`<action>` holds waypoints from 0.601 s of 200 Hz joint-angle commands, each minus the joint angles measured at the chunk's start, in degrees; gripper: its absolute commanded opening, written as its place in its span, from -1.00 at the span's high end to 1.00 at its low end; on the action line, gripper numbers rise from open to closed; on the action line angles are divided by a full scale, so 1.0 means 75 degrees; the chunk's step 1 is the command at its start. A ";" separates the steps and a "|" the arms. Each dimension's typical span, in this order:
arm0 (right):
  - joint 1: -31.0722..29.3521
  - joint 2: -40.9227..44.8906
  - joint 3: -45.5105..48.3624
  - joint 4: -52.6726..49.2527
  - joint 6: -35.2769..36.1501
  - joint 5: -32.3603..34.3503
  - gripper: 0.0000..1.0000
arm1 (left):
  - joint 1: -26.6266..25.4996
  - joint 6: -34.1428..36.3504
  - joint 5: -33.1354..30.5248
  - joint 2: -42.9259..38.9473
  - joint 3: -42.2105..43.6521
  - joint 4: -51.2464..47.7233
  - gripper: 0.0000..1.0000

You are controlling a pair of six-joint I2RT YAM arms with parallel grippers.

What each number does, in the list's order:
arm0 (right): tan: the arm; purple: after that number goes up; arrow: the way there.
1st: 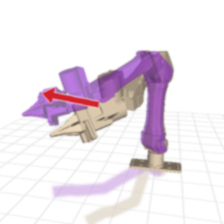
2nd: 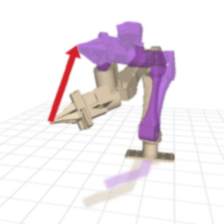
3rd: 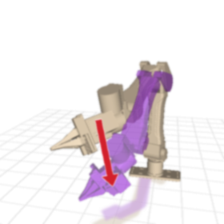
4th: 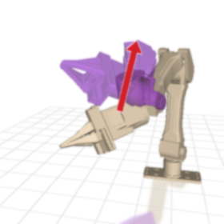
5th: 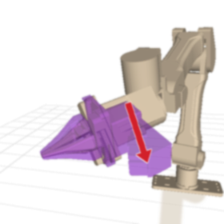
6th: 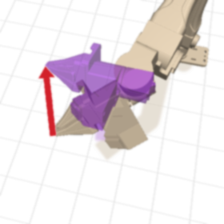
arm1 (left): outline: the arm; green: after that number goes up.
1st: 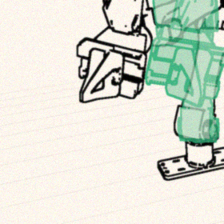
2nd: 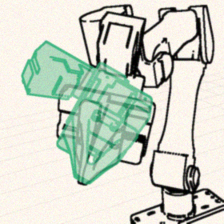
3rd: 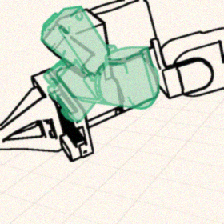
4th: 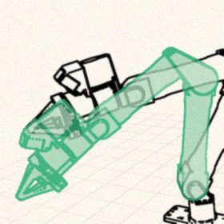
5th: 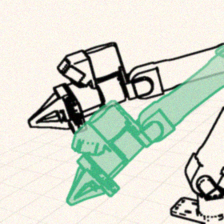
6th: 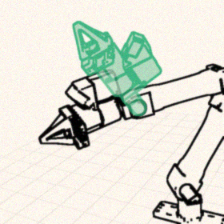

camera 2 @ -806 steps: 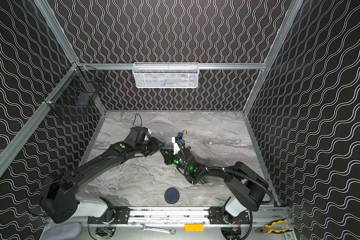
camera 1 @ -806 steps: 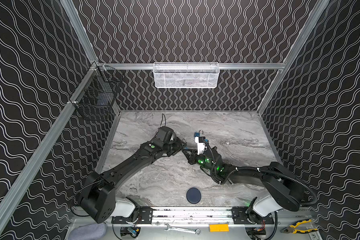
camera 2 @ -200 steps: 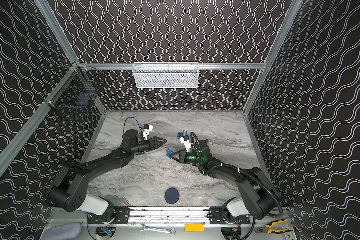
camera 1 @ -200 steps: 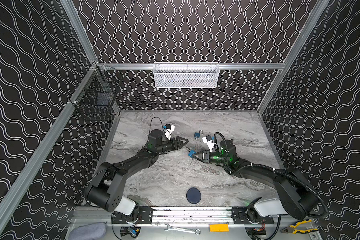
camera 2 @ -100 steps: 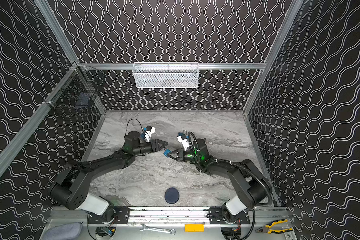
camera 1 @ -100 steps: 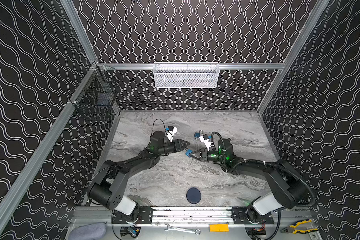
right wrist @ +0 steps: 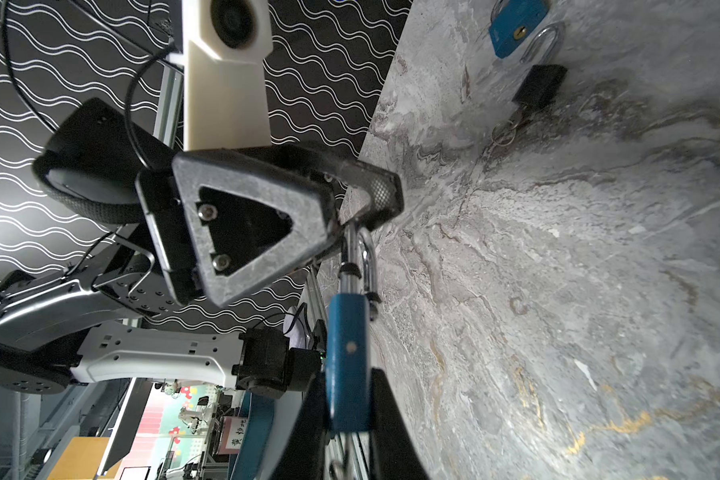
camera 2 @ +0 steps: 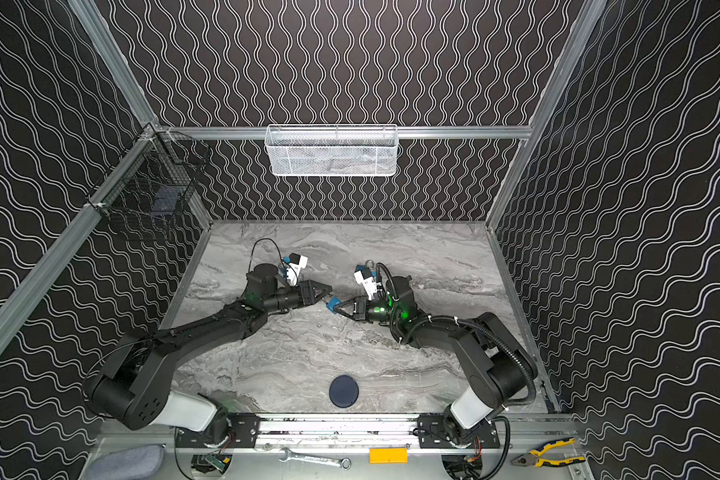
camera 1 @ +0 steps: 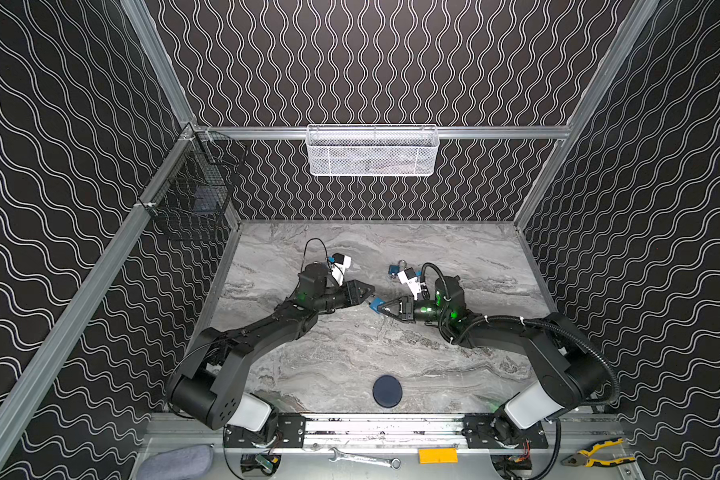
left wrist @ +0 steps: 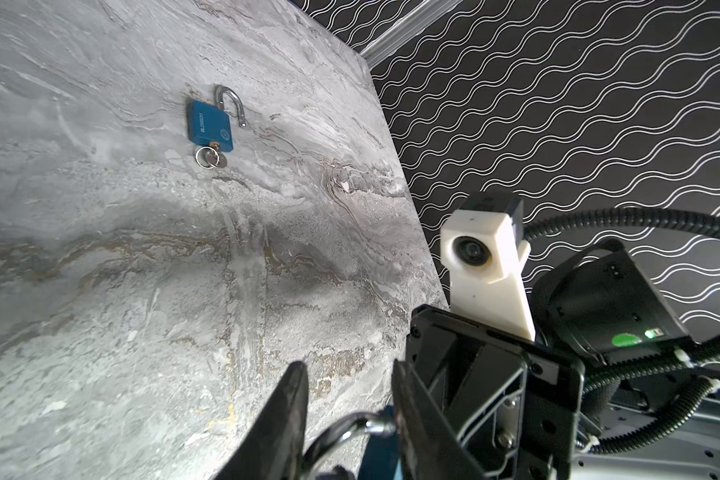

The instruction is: Lock with the key

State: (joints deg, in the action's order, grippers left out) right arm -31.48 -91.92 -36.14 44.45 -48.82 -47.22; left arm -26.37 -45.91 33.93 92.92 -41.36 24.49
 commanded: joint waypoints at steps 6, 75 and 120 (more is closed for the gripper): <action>-0.0002 0.0086 -0.0081 -0.0062 0.0219 0.0205 1.00 | -0.0030 0.0240 0.0279 -0.0038 -0.0110 -0.0167 0.32; 0.0017 0.0056 -0.0123 -0.0138 0.0321 0.0226 1.00 | 0.0037 0.0354 0.0306 -0.0261 -0.0065 -0.0496 0.40; 0.0014 -0.0025 -0.0278 -0.0068 0.0261 0.0185 1.00 | 0.0142 0.0335 0.0356 -0.0320 0.0097 -0.0450 0.40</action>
State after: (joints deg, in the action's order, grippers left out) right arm -31.44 -91.79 -37.28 42.74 -46.92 -47.88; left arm -25.71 -43.55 33.39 90.48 -41.15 19.68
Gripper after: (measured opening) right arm 0.149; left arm 0.304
